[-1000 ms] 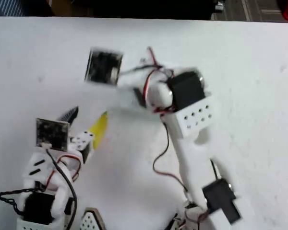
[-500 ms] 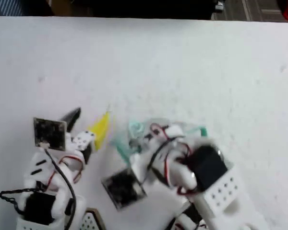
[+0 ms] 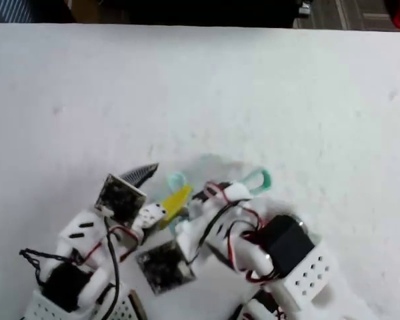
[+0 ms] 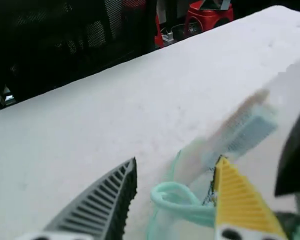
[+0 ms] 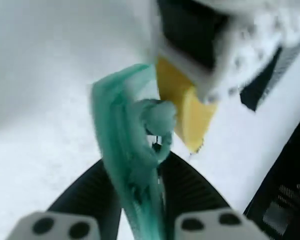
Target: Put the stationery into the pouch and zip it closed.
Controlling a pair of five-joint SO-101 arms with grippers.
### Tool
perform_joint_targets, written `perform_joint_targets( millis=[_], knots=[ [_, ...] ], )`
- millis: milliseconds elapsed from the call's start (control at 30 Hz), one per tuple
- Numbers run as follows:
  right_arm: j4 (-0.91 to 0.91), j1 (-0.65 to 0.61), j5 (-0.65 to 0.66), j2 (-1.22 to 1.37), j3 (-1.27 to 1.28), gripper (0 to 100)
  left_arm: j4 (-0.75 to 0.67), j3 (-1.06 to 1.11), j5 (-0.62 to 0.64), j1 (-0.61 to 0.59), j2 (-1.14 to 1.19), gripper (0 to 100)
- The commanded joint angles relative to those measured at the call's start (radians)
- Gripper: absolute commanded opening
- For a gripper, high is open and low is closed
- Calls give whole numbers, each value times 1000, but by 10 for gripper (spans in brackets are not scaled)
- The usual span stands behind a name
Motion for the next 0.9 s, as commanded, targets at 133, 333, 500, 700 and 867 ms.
perform_joint_targets(
  millis=[133,333,500,700,867],
  knots=[
    [-133,130,-18,68,-15,16,158,-189,-38,-28,7,269],
    [-341,165,-212,110,-3,16,157,-189,-38,-45,7,268],
    [-420,157,-132,53,109,16,155,-189,-40,-47,7,268],
    [-447,127,-117,-18,180,16,118,-149,-38,-27,7,271],
    [-418,77,-115,-56,175,16,78,-107,-44,-42,7,271]
  ],
)
